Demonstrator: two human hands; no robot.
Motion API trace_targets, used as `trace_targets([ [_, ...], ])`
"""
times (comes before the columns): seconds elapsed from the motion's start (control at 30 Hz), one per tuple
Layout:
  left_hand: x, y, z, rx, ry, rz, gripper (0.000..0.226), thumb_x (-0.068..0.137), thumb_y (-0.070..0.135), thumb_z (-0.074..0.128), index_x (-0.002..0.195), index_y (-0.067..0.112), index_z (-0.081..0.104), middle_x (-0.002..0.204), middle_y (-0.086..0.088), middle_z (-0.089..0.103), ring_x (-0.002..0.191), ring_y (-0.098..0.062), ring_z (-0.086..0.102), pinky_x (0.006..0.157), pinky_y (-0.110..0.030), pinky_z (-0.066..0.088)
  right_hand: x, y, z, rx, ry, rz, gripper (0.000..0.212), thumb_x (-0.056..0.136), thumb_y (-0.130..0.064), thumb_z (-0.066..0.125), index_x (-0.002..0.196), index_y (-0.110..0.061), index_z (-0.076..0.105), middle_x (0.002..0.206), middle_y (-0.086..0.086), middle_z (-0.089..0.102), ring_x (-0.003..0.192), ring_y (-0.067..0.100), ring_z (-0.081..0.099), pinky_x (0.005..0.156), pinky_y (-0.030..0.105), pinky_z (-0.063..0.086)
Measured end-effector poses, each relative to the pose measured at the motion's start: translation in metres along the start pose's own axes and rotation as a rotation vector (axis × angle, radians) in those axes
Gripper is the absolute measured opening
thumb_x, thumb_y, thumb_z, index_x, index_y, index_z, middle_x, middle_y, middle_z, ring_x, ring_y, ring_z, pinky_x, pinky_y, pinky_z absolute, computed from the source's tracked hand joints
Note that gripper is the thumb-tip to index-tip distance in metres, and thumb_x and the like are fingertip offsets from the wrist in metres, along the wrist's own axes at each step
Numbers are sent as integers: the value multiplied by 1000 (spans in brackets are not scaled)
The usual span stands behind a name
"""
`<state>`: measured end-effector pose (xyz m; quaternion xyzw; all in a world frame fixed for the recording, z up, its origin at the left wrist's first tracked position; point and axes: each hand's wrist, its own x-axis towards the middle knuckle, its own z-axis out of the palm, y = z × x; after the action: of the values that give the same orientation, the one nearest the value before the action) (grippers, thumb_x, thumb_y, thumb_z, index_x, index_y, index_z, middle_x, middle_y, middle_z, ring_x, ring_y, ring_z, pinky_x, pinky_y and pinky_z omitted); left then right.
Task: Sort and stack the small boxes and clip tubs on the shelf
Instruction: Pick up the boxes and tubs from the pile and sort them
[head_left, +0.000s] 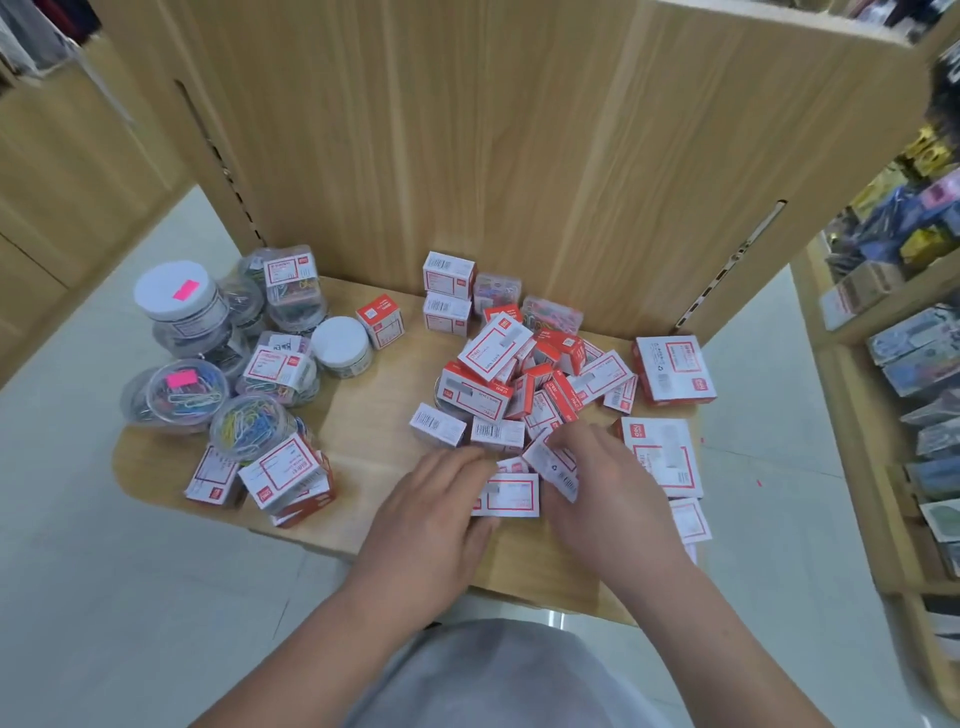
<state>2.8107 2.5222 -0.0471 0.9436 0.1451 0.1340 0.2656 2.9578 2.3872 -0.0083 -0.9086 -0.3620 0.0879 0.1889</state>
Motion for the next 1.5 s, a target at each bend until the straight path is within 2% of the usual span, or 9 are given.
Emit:
trace_targets([
  [0.2, -5, -8, 4, 42, -34, -23, 40, 81, 28, 74, 119, 23, 65, 111, 8, 65, 102, -22, 60, 80, -40, 53, -6, 6, 7, -37, 22, -66, 29, 79, -17, 72, 103, -26, 60, 96, -5, 65, 87, 24, 61, 60, 33, 37],
  [0.37, -27, -14, -9, 72, 16, -72, 36, 83, 32, 71, 118, 26, 66, 107, 11, 59, 94, -18, 58, 69, -35, 53, -13, -1, 18, -171, 41, -153, 37, 74, -35, 66, 110, -26, 62, 96, -3, 61, 85, 25, 57, 64, 36, 45],
  [0.63, -42, -13, -13, 44, 26, -177, 38, 78, 29, 78, 116, 29, 68, 100, 13, 59, 90, -18, 60, 70, -34, 52, -10, -3, 24, -153, 26, -198, 45, 69, -18, 77, 113, -25, 68, 102, -5, 67, 92, 24, 62, 70, 34, 50],
  [0.73, -39, -7, -20, -72, 94, -264, 37, 73, 31, 74, 110, 36, 71, 94, 16, 62, 86, -10, 63, 72, -33, 53, -6, -9, 18, -173, -33, -202, 47, 73, -27, 70, 120, -28, 63, 111, -3, 64, 95, 25, 62, 70, 36, 52],
  [0.83, -37, 4, -29, -165, 169, -329, 36, 69, 27, 78, 103, 38, 74, 91, 17, 64, 83, -4, 63, 74, -23, 49, -4, -16, -2, -125, 57, -214, 40, 75, -41, 57, 113, -29, 65, 100, -4, 64, 85, 26, 64, 60, 36, 51],
  [0.97, -23, 31, -34, -261, 203, -302, 40, 67, 16, 87, 98, 38, 76, 87, 14, 63, 71, -6, 59, 66, -16, 46, -9, -4, -42, 0, 208, -125, 39, 75, -36, 73, 113, -34, 64, 102, -10, 64, 91, 22, 64, 64, 34, 51],
  [1.1, 9, 57, -20, -342, 157, -228, 37, 70, 22, 83, 103, 37, 75, 94, 18, 64, 78, -3, 60, 70, -18, 50, -10, 37, -74, 54, 227, 63, 37, 80, -33, 73, 116, -36, 63, 107, -12, 64, 100, 19, 60, 71, 34, 47],
  [1.23, 50, 63, 10, -121, 40, -171, 27, 76, 42, 74, 101, 31, 73, 88, 14, 62, 82, -7, 61, 71, -30, 53, 1, 68, -79, -44, 130, 231, 33, 85, -34, 66, 117, -33, 62, 105, -6, 65, 98, 23, 59, 71, 35, 47],
  [1.5, 71, 76, 36, 43, -88, -122, 39, 91, 61, 58, 115, 30, 63, 109, 10, 63, 102, -14, 61, 79, -32, 53, 13, 74, -56, -16, 103, 238, 34, 90, -44, 62, 122, -35, 57, 125, -10, 59, 105, 21, 62, 70, 33, 48],
])
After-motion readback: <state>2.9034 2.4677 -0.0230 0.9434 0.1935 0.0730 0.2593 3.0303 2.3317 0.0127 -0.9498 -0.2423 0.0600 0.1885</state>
